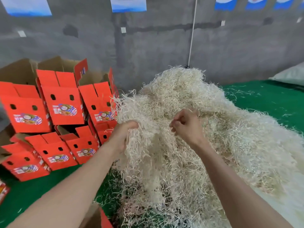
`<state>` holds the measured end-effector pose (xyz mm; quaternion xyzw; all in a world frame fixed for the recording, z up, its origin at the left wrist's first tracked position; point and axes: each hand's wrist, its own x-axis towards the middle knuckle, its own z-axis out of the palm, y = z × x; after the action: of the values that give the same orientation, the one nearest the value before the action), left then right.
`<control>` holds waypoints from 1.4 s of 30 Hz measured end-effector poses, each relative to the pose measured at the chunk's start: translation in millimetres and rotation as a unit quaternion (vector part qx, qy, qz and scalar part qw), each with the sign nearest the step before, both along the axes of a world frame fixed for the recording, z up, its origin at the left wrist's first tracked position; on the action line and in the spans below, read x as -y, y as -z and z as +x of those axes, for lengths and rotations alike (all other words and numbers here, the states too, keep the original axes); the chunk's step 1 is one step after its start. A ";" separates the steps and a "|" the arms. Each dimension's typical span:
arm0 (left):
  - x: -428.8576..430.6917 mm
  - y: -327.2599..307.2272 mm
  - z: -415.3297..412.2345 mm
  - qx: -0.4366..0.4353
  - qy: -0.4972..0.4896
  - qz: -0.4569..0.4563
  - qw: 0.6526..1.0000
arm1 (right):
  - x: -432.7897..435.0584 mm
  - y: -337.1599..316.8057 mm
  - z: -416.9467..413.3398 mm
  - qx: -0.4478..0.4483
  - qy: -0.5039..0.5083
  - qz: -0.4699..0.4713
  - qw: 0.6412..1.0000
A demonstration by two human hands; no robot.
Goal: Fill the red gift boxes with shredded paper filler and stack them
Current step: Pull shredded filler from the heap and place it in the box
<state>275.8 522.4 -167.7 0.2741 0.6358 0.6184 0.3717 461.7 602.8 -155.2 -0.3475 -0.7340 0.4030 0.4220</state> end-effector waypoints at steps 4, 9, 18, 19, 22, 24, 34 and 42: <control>18.4 -29.9 -6.2 0.006 -0.011 0.095 0.995 | 4.4 14.6 -7.5 0.112 -0.206 -0.085 0.968; 22.6 -49.9 -3.8 0.020 -0.023 0.102 0.994 | 6.8 26.6 -45.5 0.165 -0.145 0.087 0.972; 33.1 -75.7 -33.3 0.058 -0.083 0.181 0.978 | -7.3 103.4 -2.5 0.464 -0.164 -0.037 0.870; 34.9 -75.1 -32.4 0.051 -0.082 0.179 0.979 | -5.3 87.5 -7.1 0.413 -0.158 -0.034 0.896; 36.1 -72.2 -32.3 0.051 -0.078 0.175 0.980 | -3.0 23.7 -19.8 0.278 -0.170 0.017 0.945; 36.5 -71.9 -31.2 0.069 -0.071 0.158 0.982 | 8.6 -7.6 -32.1 0.159 -0.251 -0.008 0.955; 49.2 -72.3 -28.6 -0.220 0.170 -0.059 0.959 | 17.9 52.8 -60.0 0.103 -0.085 -0.221 0.966; 20.2 -34.4 1.8 -0.500 0.209 -0.284 0.791 | 20.7 10.2 -64.8 0.078 -0.083 -0.043 0.993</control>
<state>277.6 502.2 -133.3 0.5533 0.8072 0.0934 0.1830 396.9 582.1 -165.4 -0.3338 -0.7728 0.4396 0.3133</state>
